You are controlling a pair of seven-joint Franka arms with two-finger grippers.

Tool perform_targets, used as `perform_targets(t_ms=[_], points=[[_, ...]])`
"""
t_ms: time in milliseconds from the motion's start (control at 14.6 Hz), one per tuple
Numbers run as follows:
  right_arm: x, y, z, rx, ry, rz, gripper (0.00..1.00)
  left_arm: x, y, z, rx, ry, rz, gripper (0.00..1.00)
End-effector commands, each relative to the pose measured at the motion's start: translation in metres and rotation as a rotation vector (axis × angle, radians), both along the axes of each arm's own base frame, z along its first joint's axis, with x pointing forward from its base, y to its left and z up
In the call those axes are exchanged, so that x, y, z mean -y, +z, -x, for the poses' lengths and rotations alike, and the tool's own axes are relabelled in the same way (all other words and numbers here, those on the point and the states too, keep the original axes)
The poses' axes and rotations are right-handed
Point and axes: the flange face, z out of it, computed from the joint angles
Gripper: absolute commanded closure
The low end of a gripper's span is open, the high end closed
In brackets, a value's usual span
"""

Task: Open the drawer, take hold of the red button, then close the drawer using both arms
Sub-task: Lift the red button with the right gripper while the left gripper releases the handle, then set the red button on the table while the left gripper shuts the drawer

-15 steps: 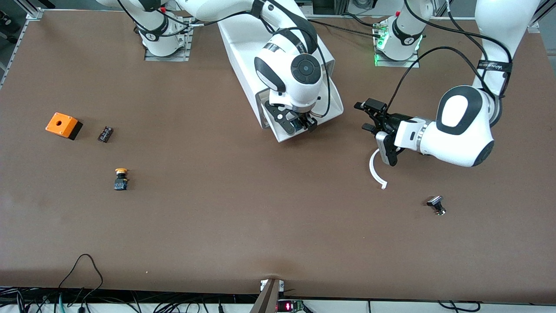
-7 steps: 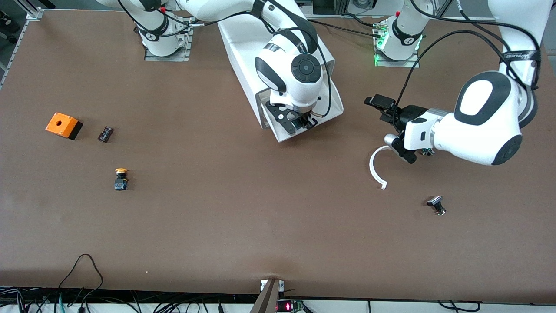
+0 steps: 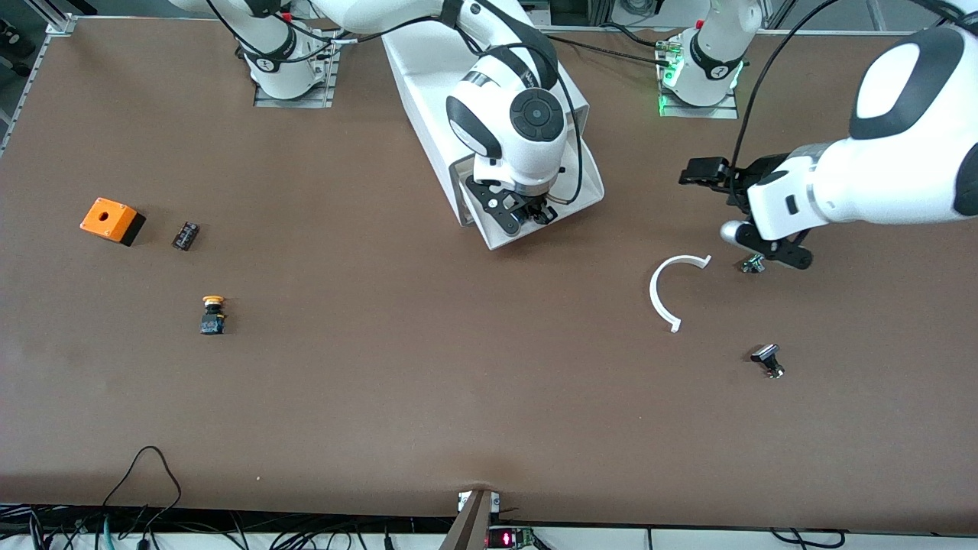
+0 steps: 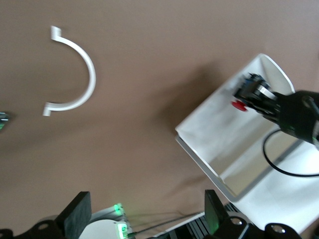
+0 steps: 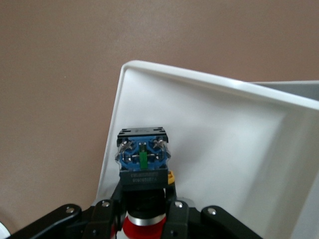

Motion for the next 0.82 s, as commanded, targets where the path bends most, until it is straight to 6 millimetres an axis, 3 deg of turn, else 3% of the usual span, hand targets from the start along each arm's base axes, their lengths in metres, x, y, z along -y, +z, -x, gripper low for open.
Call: perform_targets(t_ms=[0, 137, 275, 481, 549, 687, 755], points=[[0.013, 0.052, -0.015, 0.036, -0.012, -0.027, 1.0, -0.007, 0.016, -0.005, -0.003, 0.028, -0.081, 0.0], [0.026, 0.066, -0.027, 0.039, 0.025, -0.03, 1.0, -0.014, 0.01, -0.018, -0.004, 0.04, -0.068, 0.0], [0.052, 0.099, -0.048, 0.063, 0.074, -0.068, 1.0, -0.018, 0.012, -0.029, 0.012, 0.047, -0.057, 0.0], [0.112, 0.127, -0.089, 0.056, 0.225, -0.101, 1.0, -0.021, 0.003, -0.03, 0.017, 0.049, -0.105, 0.0], [0.145, 0.129, -0.107, 0.026, 0.312, -0.096, 1.0, -0.01, -0.016, -0.035, 0.043, 0.066, -0.136, 0.0], [0.185, 0.134, -0.125, -0.003, 0.461, -0.09, 1.0, 0.017, -0.045, -0.044, 0.069, 0.208, -0.172, 0.0], [0.209, 0.133, -0.139, -0.008, 0.497, -0.086, 1.0, 0.039, -0.065, -0.044, 0.056, 0.283, -0.197, 0.0]])
